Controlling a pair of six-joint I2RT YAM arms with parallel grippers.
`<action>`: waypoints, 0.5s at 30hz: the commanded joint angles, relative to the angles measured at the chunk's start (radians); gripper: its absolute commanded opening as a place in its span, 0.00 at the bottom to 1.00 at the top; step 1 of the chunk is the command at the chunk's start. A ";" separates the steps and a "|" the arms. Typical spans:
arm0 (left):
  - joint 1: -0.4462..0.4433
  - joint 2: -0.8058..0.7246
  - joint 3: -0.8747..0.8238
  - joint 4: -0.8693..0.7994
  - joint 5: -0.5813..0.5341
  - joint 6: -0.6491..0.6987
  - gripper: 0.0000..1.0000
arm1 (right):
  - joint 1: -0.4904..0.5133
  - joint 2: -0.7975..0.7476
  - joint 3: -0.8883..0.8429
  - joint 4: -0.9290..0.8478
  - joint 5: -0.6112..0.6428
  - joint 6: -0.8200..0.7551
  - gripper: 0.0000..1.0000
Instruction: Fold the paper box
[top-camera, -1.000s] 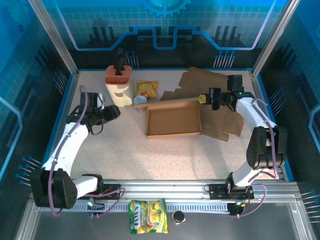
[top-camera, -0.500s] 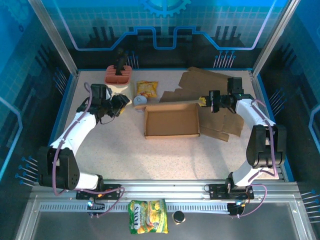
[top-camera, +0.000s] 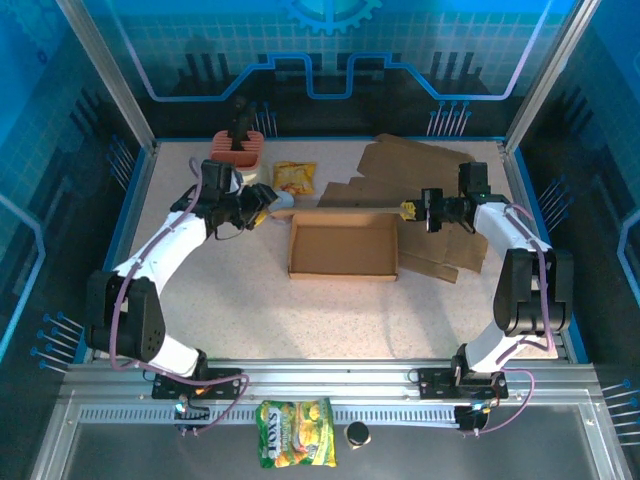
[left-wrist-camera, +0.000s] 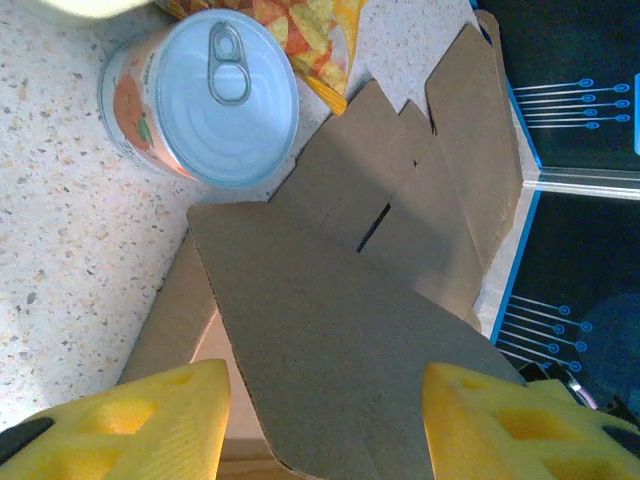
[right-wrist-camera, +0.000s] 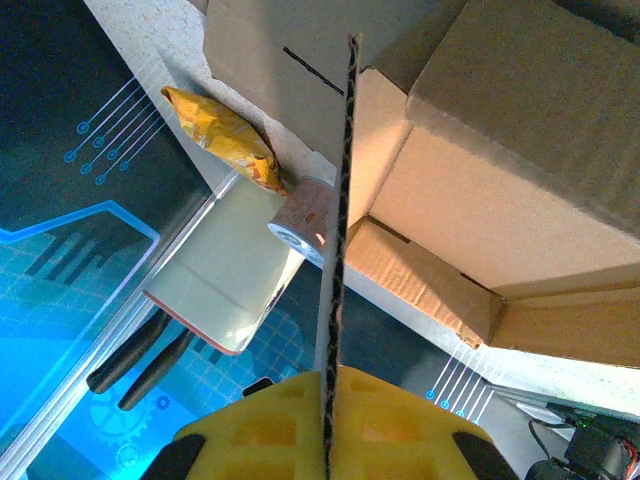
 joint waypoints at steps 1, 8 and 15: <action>0.002 -0.007 -0.012 0.008 0.000 -0.020 0.54 | -0.013 -0.003 -0.012 0.010 -0.022 -0.012 0.00; -0.017 -0.018 -0.038 0.051 -0.034 -0.223 0.50 | -0.013 0.008 -0.014 0.021 -0.017 -0.014 0.00; -0.032 -0.057 -0.113 0.052 -0.073 -0.537 0.43 | -0.012 0.011 -0.017 0.042 -0.016 -0.001 0.00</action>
